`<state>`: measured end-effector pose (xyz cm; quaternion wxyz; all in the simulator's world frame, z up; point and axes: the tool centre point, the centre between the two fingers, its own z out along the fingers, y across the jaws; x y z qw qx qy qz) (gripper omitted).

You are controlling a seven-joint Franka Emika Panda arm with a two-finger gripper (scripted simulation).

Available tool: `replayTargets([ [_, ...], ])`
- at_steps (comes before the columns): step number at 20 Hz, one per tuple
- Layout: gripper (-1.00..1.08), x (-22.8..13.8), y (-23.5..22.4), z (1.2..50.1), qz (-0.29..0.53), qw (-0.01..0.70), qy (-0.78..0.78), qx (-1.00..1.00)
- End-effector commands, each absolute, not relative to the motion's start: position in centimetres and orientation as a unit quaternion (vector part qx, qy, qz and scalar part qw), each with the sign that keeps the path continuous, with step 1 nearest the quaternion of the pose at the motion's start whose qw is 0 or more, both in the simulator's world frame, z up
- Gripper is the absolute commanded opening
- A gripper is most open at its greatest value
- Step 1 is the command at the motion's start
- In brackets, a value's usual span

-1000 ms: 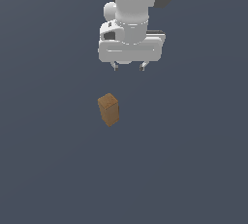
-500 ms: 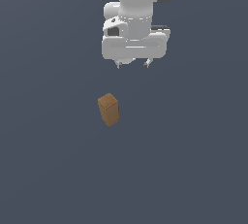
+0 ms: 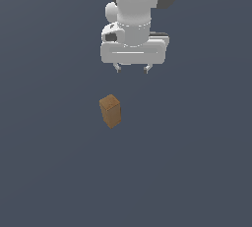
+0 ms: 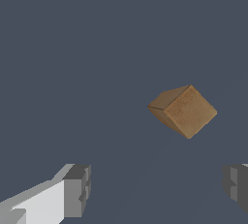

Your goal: Pick up the object and move it to a goal position.

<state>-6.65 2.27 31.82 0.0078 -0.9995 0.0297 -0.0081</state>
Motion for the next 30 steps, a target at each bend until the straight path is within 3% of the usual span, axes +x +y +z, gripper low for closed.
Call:
replayTargets([
  [1, 1.00, -6.4, 1.8, 31.1, -0.007, 0.008, 0.052, -0.999],
  [30, 1.00, -4.4, -6.9, 19.7, 0.000, 0.001, 0.415, -0.910],
])
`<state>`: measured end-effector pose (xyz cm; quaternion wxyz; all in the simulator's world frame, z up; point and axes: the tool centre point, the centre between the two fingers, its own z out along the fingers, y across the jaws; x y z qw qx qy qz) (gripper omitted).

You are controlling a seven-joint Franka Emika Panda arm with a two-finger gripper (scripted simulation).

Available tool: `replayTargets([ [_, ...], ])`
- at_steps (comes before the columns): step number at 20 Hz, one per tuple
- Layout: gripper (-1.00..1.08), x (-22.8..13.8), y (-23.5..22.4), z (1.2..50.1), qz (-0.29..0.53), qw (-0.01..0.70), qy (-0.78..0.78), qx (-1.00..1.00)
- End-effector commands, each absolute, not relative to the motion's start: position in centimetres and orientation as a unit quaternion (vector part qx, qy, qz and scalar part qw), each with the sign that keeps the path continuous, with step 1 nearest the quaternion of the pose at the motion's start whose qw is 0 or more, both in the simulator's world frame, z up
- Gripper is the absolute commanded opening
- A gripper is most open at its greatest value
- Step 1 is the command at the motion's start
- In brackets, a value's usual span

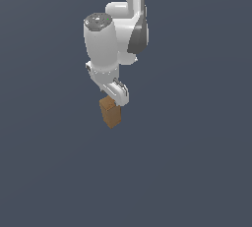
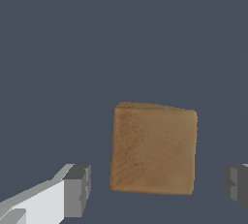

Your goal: Pick up the object and move it to a goal position.

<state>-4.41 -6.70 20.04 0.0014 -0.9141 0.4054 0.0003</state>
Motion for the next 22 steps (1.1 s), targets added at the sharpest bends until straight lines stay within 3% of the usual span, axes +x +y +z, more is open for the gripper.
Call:
replayTargets([
  [1, 1.00, -4.4, -7.0, 19.6, 0.000, 0.001, 0.419, -0.908],
  [11, 1.00, -4.4, -7.3, 18.8, 0.000, 0.000, 0.427, -0.904],
  [22, 1.00, -4.5, -7.3, 14.5, 0.000, 0.000, 0.428, -0.904],
])
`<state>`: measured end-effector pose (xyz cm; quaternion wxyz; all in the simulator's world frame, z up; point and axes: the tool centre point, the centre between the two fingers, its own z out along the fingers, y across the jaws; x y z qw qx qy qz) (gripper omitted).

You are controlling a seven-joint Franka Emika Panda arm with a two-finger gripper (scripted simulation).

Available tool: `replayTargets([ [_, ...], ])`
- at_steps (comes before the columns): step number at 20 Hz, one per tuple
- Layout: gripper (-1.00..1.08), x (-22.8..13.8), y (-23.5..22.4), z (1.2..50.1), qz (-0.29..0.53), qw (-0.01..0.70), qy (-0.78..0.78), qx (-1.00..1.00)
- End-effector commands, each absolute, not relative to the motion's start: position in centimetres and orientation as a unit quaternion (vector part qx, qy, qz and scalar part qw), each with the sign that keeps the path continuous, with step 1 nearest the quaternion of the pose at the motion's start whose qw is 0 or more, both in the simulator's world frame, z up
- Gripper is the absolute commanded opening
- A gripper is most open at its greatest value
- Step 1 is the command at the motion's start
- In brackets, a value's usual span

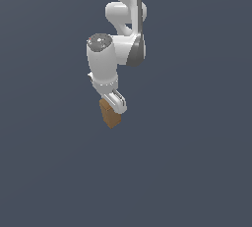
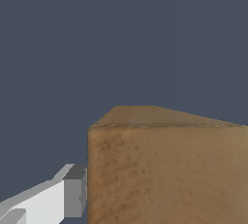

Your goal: Pick up the object and move it to a goal position.

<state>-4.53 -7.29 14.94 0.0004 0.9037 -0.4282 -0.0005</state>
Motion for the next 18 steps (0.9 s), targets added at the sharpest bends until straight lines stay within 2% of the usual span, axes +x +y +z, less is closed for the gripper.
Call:
replayTargets([
  [1, 1.00, -4.45, -7.28, 14.38, 0.000, 0.000, -0.428, 0.904],
  [3, 1.00, -4.42, -7.28, 14.28, 0.000, 0.000, -0.428, 0.904],
  [4, -1.00, -4.42, -7.28, 14.28, 0.000, 0.000, -0.428, 0.904],
  [18, -1.00, -4.14, -7.29, 14.46, 0.000, 0.000, -0.428, 0.904],
])
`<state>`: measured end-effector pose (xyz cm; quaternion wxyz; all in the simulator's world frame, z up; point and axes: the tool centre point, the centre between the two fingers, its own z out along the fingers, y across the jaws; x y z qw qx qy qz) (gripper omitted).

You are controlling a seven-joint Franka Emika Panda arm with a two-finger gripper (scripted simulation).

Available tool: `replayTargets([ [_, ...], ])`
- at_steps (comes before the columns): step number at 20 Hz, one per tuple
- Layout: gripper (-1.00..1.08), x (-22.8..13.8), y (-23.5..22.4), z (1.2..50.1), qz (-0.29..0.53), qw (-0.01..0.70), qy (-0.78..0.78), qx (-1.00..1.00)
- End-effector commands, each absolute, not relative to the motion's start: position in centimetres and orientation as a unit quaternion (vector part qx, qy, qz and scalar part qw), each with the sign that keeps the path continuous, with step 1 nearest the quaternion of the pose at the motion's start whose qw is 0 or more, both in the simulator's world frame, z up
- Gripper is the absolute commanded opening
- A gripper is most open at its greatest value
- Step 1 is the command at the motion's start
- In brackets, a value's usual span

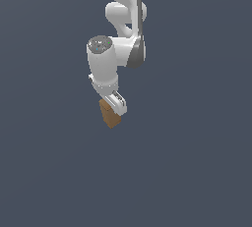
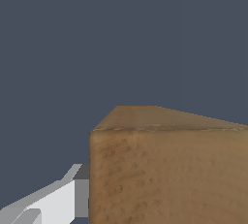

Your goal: Pick up the object and move it to a goal position.

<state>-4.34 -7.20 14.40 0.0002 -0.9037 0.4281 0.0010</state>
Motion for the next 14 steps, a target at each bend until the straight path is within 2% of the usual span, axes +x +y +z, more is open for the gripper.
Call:
replayTargets([
  [1, -1.00, -4.0, -7.3, 14.5, 0.000, 0.000, 0.428, -0.904],
  [14, -1.00, 0.8, -8.1, 15.7, 0.000, 0.000, 0.428, -0.904],
])
